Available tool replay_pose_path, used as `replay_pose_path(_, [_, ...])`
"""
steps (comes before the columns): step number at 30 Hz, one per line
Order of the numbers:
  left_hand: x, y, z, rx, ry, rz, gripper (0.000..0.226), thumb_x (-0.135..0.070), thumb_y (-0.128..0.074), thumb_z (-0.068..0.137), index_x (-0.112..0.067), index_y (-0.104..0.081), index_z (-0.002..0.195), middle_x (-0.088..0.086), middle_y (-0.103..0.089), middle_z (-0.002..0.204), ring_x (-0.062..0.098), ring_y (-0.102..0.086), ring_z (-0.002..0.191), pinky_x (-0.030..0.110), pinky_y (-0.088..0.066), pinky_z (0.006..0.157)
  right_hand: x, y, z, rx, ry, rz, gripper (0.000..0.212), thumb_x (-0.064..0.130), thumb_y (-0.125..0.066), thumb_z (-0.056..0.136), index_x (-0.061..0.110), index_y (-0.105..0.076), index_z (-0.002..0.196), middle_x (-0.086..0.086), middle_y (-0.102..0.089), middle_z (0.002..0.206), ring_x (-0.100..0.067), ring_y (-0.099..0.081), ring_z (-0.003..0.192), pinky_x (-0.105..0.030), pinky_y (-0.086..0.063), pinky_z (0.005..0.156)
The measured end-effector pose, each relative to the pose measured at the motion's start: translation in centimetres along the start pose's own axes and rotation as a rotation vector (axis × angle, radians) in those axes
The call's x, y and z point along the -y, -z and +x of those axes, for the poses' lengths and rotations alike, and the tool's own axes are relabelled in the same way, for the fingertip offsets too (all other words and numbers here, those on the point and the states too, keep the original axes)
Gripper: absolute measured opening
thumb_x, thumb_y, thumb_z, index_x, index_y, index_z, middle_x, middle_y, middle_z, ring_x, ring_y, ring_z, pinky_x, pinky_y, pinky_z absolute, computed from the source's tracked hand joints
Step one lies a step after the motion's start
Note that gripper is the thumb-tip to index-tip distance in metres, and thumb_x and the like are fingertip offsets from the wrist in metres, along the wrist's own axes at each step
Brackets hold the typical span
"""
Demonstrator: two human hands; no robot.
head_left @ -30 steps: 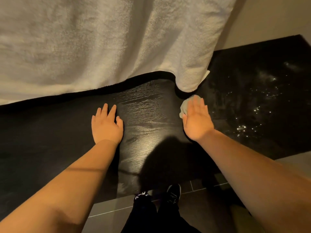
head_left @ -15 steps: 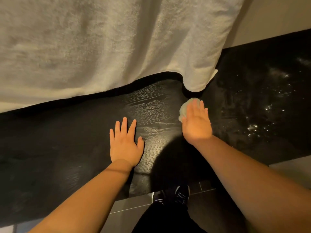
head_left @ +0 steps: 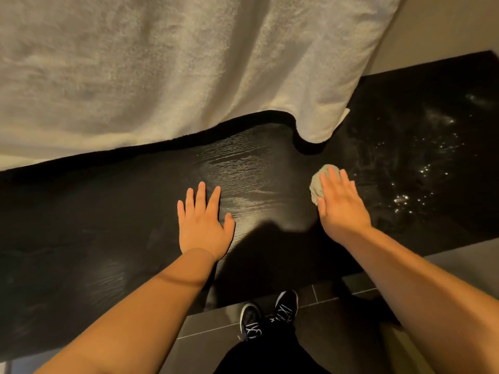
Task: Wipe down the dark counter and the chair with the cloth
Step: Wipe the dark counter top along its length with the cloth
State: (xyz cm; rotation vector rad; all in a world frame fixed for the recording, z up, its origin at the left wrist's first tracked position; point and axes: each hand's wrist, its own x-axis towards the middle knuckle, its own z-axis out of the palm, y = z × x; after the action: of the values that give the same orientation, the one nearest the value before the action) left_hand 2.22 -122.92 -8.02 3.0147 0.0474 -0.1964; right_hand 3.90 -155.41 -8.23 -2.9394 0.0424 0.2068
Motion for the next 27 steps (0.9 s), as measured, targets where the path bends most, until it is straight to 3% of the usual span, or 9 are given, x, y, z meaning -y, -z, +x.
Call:
replay_pose_path(3, [0.0,-0.1,0.0,0.009,0.009,-0.019,0.073,-0.058,-0.030,0.098,-0.033,-0.025,0.166,0.007,-0.012,0.176,0.033,-0.006,0.162,0.056,-0.006,0.130,3.9,-0.5,-1.6,0.010,-0.044,0.023,0.066,0.026,-0.040,0.100,0.012,-0.020,0.161,-0.014,-0.013,0.168,-0.034,-0.009,0.155,-0.047,-0.006,0.127])
replay_pose_path(6, [-0.1,-0.1,-0.1,0.011,0.004,-0.021,0.071,-0.057,-0.034,0.101,-0.033,-0.023,0.166,0.006,-0.010,0.176,0.033,-0.004,0.162,0.056,-0.005,0.130,6.6,-2.5,-5.4,0.052,0.218,0.068,0.061,0.033,-0.032,0.102,0.011,-0.029,0.160,-0.014,-0.019,0.168,-0.035,-0.013,0.156,-0.054,-0.017,0.125])
replay_pose_path(8, [0.0,-0.1,-0.1,0.023,0.004,-0.019,0.071,-0.056,-0.034,0.101,-0.032,-0.021,0.167,0.006,-0.009,0.176,0.034,-0.003,0.162,0.056,-0.004,0.130,5.5,-2.5,-6.6,0.081,0.356,0.046,0.060,0.034,-0.030,0.105,0.012,-0.029,0.161,-0.010,-0.017,0.170,-0.031,-0.011,0.158,-0.049,-0.014,0.128])
replay_pose_path(10, [-0.2,0.0,0.0,0.047,-0.001,0.005,0.072,-0.056,-0.032,0.102,-0.031,-0.017,0.168,0.008,-0.006,0.176,0.036,-0.001,0.162,0.057,-0.003,0.130,2.7,-1.5,-6.7,0.131,0.380,-0.002,0.062,0.037,-0.030,0.106,0.019,-0.019,0.164,-0.002,-0.006,0.172,-0.023,-0.001,0.159,-0.042,-0.007,0.129])
replay_pose_path(13, [-1.1,0.3,-0.4,0.106,0.018,0.038,0.071,-0.051,-0.028,0.105,-0.027,-0.009,0.169,0.011,0.000,0.176,0.038,0.001,0.162,0.057,-0.006,0.130,-2.6,0.0,-7.1,0.114,0.120,-0.040,0.064,0.035,-0.028,0.104,0.018,-0.013,0.165,-0.002,-0.002,0.172,-0.028,-0.001,0.158,-0.047,-0.012,0.128])
replay_pose_path(16, [-3.3,0.7,-2.3,0.175,-0.024,0.021,0.074,-0.054,-0.025,0.107,-0.024,0.000,0.169,0.014,0.008,0.176,0.039,0.007,0.161,0.057,-0.003,0.130,-5.2,1.6,-7.9,0.115,-0.209,-0.002,0.063,0.032,-0.030,0.107,0.016,-0.006,0.163,-0.005,0.002,0.171,-0.032,0.003,0.158,-0.046,-0.006,0.128])
replay_pose_path(18, [-5.1,0.4,-4.3,0.215,-0.102,0.029,0.077,-0.059,-0.023,0.106,-0.024,0.005,0.169,0.015,0.014,0.175,0.039,0.013,0.161,0.058,0.001,0.129,-3.5,1.8,-8.3,0.102,-0.267,0.038,0.063,0.031,-0.034,0.106,0.013,-0.009,0.162,-0.010,0.000,0.170,-0.033,0.003,0.156,-0.046,-0.005,0.128])
replay_pose_path(23, [-8.7,-0.9,-7.5,0.255,-0.308,0.055,0.077,-0.058,-0.026,0.106,-0.024,0.004,0.168,0.014,0.017,0.174,0.033,0.019,0.160,0.062,0.008,0.127,3.9,-0.8,-11.7,0.145,0.100,0.047,0.069,0.037,-0.039,0.106,0.012,-0.012,0.164,-0.010,0.003,0.172,-0.031,0.006,0.158,-0.049,-0.004,0.128])
replay_pose_path(27, [-10.6,-1.2,-7.6,0.274,-0.346,0.086,0.077,-0.059,-0.028,0.106,-0.027,0.002,0.169,0.012,0.017,0.175,0.034,0.019,0.160,0.065,0.006,0.126,0.1,-0.5,-11.8,0.149,0.205,0.005,0.065,0.036,-0.036,0.107,0.017,-0.011,0.165,-0.002,0.003,0.172,-0.025,0.006,0.158,-0.044,-0.003,0.129])
